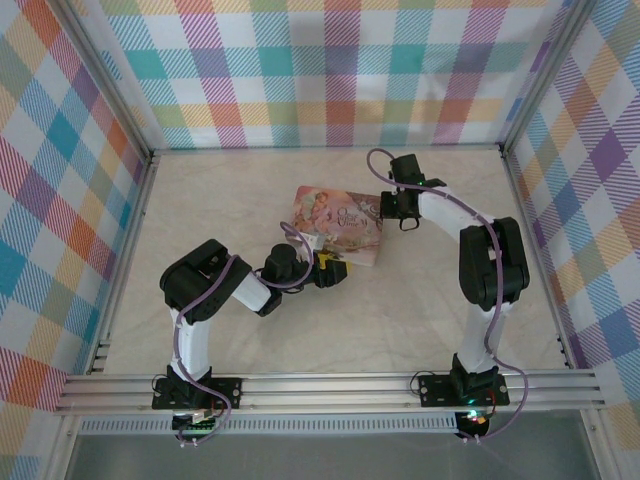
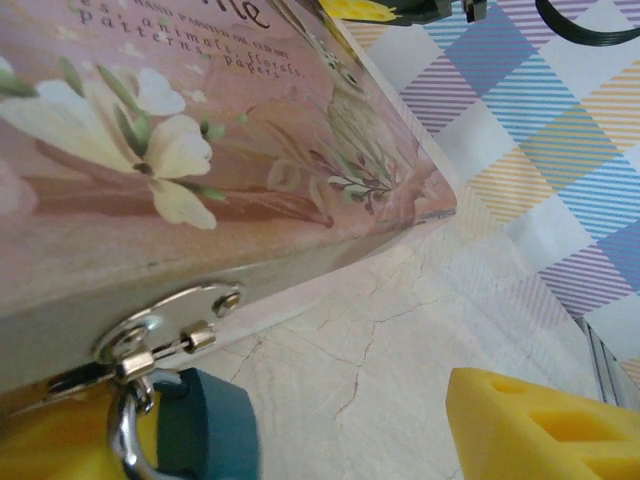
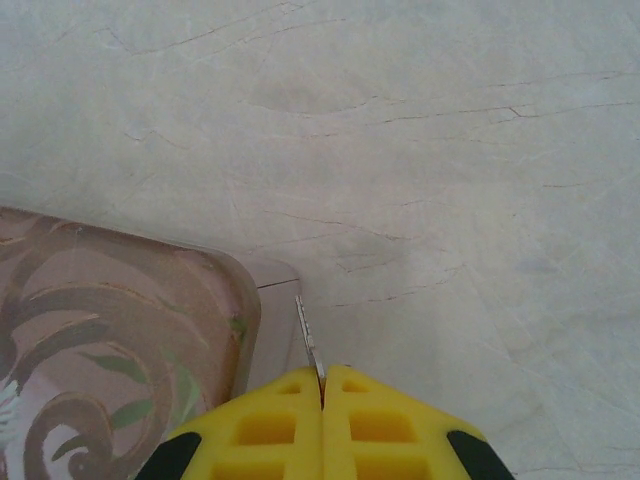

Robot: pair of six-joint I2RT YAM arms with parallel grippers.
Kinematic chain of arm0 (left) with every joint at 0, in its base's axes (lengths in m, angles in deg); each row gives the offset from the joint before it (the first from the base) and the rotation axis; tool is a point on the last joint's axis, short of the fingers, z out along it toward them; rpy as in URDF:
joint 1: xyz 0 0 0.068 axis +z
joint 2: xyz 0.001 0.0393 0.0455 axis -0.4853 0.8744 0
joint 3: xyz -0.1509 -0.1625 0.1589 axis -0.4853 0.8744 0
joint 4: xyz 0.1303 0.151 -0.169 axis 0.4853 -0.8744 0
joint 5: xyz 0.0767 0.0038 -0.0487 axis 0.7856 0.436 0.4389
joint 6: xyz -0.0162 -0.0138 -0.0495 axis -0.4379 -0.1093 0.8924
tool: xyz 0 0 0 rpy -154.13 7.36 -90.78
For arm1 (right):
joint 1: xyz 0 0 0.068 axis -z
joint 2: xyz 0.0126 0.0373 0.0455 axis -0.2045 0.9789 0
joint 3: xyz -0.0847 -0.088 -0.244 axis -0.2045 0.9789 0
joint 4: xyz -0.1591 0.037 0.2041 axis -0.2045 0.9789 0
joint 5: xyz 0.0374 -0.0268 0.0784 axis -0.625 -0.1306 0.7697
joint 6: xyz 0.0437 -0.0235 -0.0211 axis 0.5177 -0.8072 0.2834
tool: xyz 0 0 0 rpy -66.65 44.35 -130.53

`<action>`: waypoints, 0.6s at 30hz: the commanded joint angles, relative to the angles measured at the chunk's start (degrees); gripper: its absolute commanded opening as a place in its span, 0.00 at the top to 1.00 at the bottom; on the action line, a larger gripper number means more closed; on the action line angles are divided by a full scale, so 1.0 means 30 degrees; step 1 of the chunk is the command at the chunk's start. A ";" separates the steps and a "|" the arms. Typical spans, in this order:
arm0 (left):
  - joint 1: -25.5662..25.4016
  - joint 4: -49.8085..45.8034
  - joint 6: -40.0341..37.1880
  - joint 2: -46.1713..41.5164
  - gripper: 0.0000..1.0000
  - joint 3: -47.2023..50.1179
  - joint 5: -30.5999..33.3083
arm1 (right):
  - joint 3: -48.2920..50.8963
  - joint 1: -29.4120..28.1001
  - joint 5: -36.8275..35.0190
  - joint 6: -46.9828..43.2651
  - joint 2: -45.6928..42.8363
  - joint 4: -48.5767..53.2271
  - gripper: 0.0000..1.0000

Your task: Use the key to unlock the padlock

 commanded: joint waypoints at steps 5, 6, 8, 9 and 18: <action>0.0350 -0.0125 -0.0079 -0.0397 0.42 0.0261 0.0114 | -0.0023 -0.0437 0.0783 -0.0448 0.0137 0.0609 1.00; 0.0419 -0.0379 -0.0084 -0.0483 0.43 0.0292 0.0157 | -0.0001 -0.0435 0.0797 -0.0462 0.0078 0.0586 1.00; 0.0540 -0.0672 -0.0087 -0.0603 0.44 0.0407 0.0199 | 0.0032 -0.0464 0.0793 -0.0448 -0.0013 0.0547 1.00; 0.0599 -0.0746 -0.0107 -0.0652 0.47 0.0473 0.0169 | 0.0032 -0.0467 0.0775 -0.0477 -0.0065 0.0548 1.00; 0.0893 -0.2057 -0.0194 -0.0983 0.57 0.0655 0.0257 | 0.0251 -0.0488 0.0795 -0.0535 -0.0190 0.0416 1.00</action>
